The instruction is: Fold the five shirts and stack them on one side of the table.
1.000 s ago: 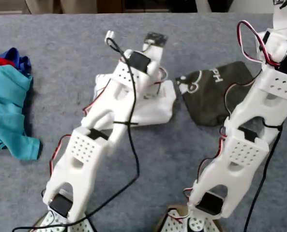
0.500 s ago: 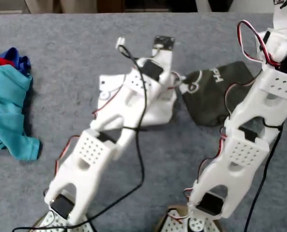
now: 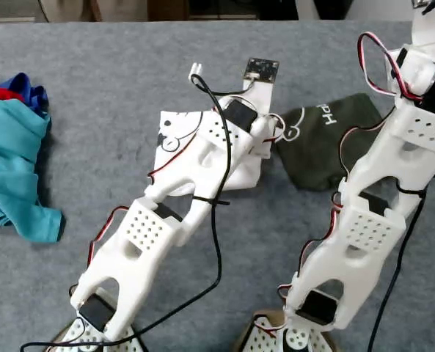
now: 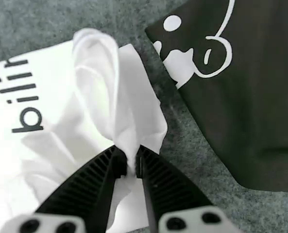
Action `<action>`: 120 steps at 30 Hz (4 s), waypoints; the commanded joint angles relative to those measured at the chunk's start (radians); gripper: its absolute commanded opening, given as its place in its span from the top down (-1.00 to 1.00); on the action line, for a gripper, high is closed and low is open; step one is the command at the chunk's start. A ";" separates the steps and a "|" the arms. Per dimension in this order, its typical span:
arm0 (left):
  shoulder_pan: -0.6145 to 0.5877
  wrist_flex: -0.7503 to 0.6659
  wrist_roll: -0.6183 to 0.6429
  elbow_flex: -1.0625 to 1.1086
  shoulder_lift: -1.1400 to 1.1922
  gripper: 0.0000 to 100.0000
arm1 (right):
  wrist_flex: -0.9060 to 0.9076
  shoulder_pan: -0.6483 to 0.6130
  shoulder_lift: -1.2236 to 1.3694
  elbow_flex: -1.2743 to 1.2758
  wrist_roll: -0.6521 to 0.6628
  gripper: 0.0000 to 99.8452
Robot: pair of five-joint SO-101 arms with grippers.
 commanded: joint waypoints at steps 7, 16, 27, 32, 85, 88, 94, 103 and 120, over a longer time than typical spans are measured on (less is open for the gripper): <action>-0.132 0.035 0.117 -0.087 -0.018 0.57 | 0.012 -0.028 -0.053 -0.027 0.006 1.00; -0.413 0.279 0.044 -0.482 -0.073 0.97 | 0.014 -0.271 -0.054 0.249 0.068 0.99; -0.683 0.364 -0.114 -0.374 -0.085 0.96 | -0.176 -0.717 -0.045 0.651 0.138 1.00; -0.717 0.365 -0.163 -0.060 -0.263 0.96 | -0.318 -0.765 0.042 0.743 0.137 1.00; -0.772 0.121 -0.419 1.579 -1.449 0.96 | 0.020 -0.662 0.134 0.684 0.311 1.00; -0.804 0.123 -0.456 1.574 -1.448 0.96 | 0.020 -0.627 0.007 0.878 0.345 1.00; -0.810 0.123 -0.459 1.574 -1.448 0.96 | 0.012 -0.581 -0.288 1.256 0.348 1.00; -0.810 0.127 -0.459 1.579 -1.448 0.96 | -0.180 -0.578 -0.679 1.833 0.345 1.00; -0.810 0.175 -0.459 1.560 -1.455 0.96 | -0.356 -0.599 -0.328 1.273 0.141 1.00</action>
